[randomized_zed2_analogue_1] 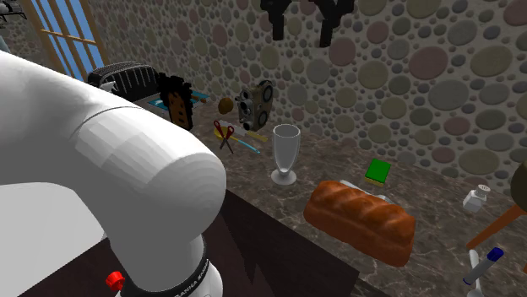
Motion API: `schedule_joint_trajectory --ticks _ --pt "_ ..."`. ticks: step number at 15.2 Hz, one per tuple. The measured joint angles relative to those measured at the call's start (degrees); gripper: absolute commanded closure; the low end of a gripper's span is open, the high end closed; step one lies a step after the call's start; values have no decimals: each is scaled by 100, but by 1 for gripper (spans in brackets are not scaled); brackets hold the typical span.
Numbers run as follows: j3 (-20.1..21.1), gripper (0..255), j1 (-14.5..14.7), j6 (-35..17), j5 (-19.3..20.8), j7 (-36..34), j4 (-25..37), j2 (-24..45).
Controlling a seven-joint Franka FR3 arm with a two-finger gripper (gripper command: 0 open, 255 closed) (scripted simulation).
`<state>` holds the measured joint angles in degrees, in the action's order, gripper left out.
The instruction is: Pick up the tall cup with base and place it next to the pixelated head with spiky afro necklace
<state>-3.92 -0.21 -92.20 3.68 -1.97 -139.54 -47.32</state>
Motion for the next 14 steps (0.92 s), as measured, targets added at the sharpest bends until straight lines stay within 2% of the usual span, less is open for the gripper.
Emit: schedule_joint_trajectory --ticks 4,14 --pt "75 0 48 -374 -71 -116 -158 247" --pt "322 0 242 -2287 -299 -521 -454 1973"
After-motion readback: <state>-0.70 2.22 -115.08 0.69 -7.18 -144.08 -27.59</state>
